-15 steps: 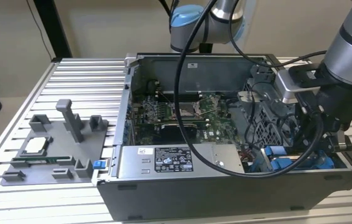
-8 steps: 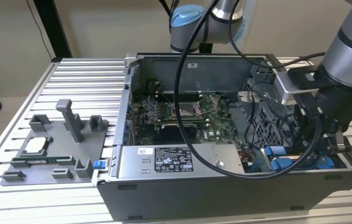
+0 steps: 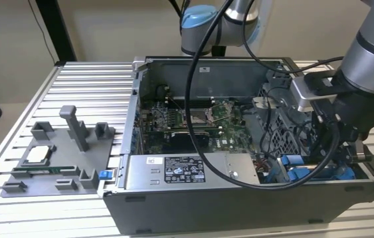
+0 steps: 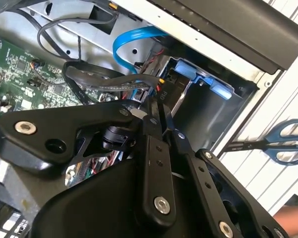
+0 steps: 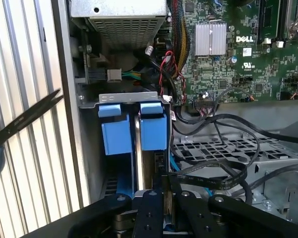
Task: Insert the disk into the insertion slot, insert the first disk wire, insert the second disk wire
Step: 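Insert the second disk wire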
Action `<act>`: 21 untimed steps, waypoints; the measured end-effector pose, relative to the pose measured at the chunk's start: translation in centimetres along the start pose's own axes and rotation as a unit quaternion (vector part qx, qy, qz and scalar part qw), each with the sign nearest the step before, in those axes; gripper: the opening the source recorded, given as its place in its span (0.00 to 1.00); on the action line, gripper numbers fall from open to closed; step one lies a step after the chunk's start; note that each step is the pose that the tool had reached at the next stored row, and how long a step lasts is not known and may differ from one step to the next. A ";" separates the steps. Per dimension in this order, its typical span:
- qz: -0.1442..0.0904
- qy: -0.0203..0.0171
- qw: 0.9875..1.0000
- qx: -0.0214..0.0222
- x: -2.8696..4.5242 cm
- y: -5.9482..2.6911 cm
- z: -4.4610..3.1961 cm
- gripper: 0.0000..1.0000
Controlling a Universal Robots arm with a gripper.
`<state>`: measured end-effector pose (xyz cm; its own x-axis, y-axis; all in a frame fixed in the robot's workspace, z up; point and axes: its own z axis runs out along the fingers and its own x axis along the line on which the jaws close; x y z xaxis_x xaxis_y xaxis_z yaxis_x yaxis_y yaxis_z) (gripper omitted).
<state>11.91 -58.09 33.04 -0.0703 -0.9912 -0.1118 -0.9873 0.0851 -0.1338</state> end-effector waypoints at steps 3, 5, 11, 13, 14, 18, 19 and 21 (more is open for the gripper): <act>0.000 -0.001 1.000 0.000 -0.01 0.01 0.09 0.00; 0.000 -0.003 1.000 0.000 -0.01 0.03 0.24 1.00; 0.000 -0.002 1.000 0.000 -0.08 -0.09 -0.70 1.00; 0.000 -0.002 1.000 0.000 -0.18 -0.21 -1.61 1.00; 0.000 -0.002 1.000 0.000 -0.23 -0.27 -2.03 1.00; 0.000 -0.002 1.000 0.000 -0.44 -0.51 -3.83 1.00; 0.000 -0.002 1.000 0.000 -0.49 -0.58 -4.30 1.00; 0.000 -0.002 1.000 0.000 -0.59 -0.70 -5.18 1.00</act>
<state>11.90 -58.08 38.30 -0.0703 -0.9909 -0.1149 -0.9873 0.0855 -0.1335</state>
